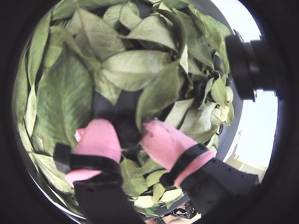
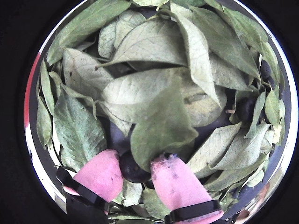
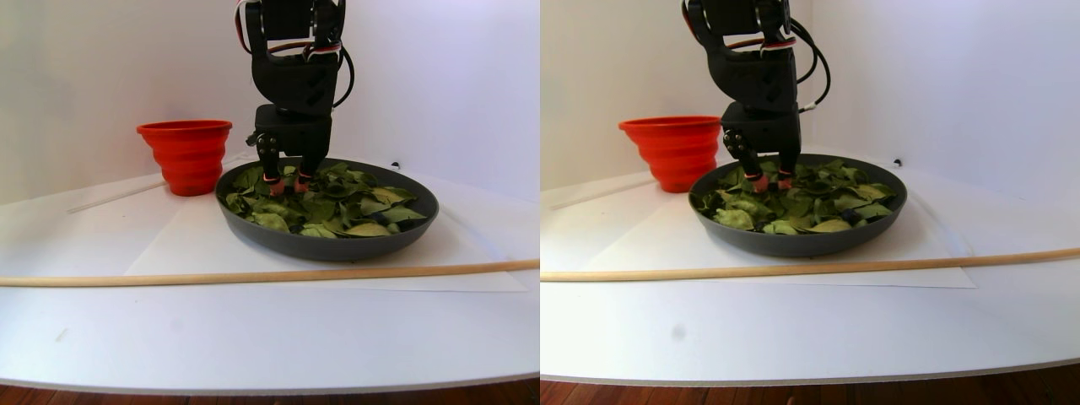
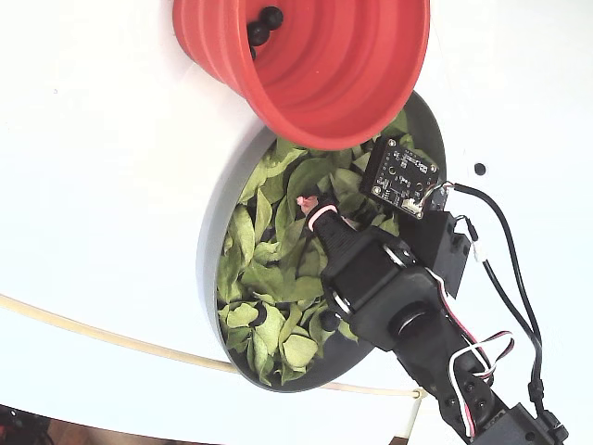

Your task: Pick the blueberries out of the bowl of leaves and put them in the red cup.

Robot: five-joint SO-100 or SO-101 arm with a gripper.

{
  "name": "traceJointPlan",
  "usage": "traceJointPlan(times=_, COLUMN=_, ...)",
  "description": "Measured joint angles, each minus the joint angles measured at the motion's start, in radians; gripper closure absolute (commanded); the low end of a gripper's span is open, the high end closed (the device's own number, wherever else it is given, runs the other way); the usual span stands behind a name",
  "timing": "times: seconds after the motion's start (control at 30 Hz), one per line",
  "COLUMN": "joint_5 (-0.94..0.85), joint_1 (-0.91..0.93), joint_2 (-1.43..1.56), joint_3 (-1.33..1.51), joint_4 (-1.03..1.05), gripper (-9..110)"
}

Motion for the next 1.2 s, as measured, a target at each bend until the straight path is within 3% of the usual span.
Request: traceJointPlan(times=1.2, joint_5=-0.003, joint_1=-0.094, joint_2=0.356, joint_3=0.075, joint_4=0.15, gripper=92)
